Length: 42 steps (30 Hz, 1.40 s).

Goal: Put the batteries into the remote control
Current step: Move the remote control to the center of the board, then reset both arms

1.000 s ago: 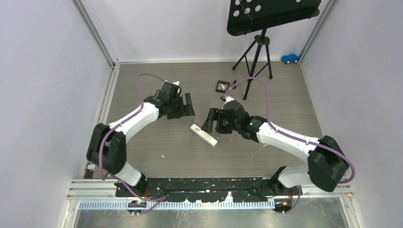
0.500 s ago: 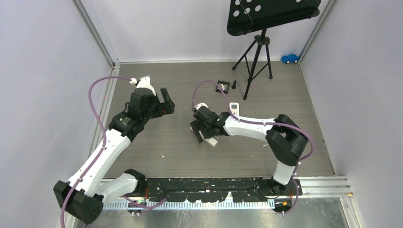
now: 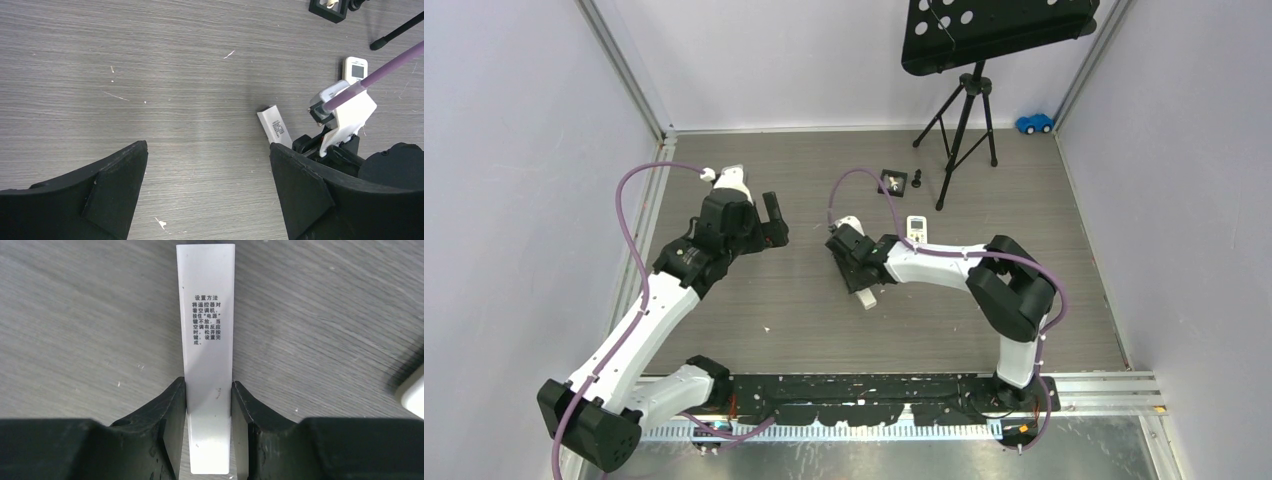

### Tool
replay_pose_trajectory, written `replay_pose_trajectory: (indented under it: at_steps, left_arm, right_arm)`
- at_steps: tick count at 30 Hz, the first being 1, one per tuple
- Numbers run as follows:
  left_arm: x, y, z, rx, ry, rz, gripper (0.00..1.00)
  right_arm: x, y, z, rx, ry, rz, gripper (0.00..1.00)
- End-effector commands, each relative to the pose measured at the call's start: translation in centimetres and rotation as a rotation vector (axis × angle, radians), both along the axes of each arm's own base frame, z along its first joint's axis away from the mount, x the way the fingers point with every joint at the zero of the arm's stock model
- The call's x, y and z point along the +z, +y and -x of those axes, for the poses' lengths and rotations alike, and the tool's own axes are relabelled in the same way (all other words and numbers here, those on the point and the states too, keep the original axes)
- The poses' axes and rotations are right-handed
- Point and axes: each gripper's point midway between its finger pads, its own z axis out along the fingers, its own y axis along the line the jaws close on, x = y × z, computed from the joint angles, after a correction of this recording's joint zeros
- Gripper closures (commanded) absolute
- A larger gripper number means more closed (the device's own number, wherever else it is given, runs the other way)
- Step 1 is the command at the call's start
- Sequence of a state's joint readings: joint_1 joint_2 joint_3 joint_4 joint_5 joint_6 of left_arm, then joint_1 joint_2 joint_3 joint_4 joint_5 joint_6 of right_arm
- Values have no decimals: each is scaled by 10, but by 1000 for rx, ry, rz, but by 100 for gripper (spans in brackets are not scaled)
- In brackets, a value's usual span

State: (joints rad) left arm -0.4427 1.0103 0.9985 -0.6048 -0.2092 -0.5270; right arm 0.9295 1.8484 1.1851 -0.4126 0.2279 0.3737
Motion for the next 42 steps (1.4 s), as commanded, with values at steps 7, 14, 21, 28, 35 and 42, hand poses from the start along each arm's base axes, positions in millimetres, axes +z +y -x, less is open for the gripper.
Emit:
replay_pose_trajectory:
  at_steps: [7, 14, 21, 28, 35, 42]
  left_arm:
    - [20, 1, 3, -29, -55, 4, 4]
    - [32, -25, 9, -165, -89, 89, 1]
    - [34, -22, 22, -183, -47, 79, 0]
    - [51, -7, 44, -167, -76, 74, 0]
    - [78, 45, 71, 5, -150, -10, 0]
    - [122, 77, 101, 59, -273, -43, 0]
  right_arm:
    - [35, -35, -62, -414, -197, -58, 73]
    - [22, -51, -88, -525, -150, -92, 70]
    - [45, -47, -93, -509, -175, -135, 31]
    - [132, -79, -74, -546, -305, -247, 23]
    - [214, -184, -19, -680, -541, -234, 20]
    - [280, -299, 58, -851, -758, -261, 12]
